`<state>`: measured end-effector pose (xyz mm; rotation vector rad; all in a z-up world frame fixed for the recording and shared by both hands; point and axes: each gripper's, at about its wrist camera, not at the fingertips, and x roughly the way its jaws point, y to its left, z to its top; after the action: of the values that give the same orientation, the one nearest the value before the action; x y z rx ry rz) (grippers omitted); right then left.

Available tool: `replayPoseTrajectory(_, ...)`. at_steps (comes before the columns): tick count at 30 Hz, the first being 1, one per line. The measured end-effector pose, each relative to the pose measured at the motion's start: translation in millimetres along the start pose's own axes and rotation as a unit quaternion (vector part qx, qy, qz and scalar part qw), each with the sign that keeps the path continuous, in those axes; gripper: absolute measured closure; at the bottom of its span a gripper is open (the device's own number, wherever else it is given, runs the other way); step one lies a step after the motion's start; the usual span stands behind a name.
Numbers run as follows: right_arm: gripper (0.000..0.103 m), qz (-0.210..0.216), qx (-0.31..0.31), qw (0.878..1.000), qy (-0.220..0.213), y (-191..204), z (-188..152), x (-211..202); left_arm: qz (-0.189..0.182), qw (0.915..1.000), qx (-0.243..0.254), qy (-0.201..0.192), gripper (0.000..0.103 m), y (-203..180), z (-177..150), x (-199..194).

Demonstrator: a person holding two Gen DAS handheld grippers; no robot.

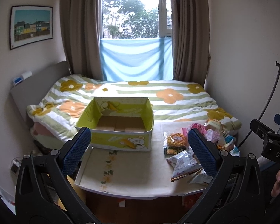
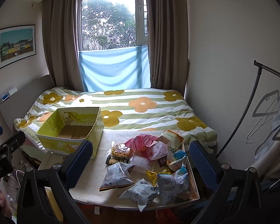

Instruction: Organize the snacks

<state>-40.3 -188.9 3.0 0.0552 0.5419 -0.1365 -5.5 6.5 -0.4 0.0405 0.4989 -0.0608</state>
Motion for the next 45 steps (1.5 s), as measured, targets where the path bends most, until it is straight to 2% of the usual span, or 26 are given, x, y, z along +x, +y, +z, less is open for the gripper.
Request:
replayPoseTrajectory(21, 0.000, -0.005, -0.001, 1.000, -0.001, 0.0, 0.0, 0.6, 0.029, 0.9994, 0.011, -0.014, 0.000, -6.0, 1.6, -2.6)
replayPoseTrajectory(26, 0.000, -0.004, 0.000, 1.000, -0.001, -0.4, 0.2, 0.9, 0.021, 0.9997, 0.002, -0.015, 0.000, -2.9, 1.4, -4.3)
replayPoseTrajectory(45, 0.000, -0.005, -0.003, 1.000, 0.002, 2.3, 1.5, 2.8, 0.029, 0.9995, 0.004, -0.008, 0.000, -2.0, 0.9, -0.4)
